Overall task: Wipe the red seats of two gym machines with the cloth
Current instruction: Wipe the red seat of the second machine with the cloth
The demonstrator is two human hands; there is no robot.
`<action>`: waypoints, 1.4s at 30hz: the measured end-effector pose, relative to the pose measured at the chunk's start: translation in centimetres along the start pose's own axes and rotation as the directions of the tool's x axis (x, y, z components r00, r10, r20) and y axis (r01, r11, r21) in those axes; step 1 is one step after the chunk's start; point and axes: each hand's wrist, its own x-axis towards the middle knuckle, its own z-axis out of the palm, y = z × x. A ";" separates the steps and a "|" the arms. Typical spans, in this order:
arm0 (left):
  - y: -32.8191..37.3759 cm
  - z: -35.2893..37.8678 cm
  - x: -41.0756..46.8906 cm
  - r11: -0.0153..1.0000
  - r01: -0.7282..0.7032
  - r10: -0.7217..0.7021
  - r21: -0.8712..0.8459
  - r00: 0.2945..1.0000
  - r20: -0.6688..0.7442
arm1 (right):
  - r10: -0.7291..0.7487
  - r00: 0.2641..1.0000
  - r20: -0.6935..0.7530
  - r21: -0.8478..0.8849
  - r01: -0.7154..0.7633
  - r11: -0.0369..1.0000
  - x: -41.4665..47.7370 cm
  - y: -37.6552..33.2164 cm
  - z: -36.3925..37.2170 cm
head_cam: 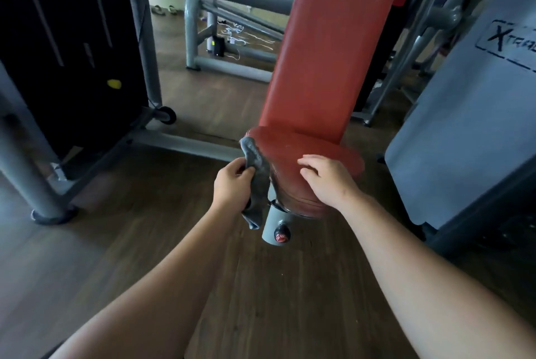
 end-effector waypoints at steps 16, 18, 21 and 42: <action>-6.9 5.4 -0.6 0.656 0.219 -0.299 -0.722 0.954 0.018 | -0.160 0.976 0.150 0.021 0.159 0.987 2.8 1.9 3.1; -6.6 6.2 -1.4 0.600 0.232 -0.295 -0.766 0.954 0.058 | -0.173 0.975 0.140 0.026 0.171 0.985 2.8 2.2 3.3; -5.6 7.6 -2.3 0.560 0.212 -0.248 -0.801 0.965 0.081 | -0.188 0.974 0.124 0.033 0.186 0.982 2.8 2.4 3.3; -4.9 11.5 -6.4 0.805 -0.070 -0.025 -0.589 0.988 -0.152 | -0.227 0.962 0.152 -0.044 0.236 0.971 3.3 2.5 3.5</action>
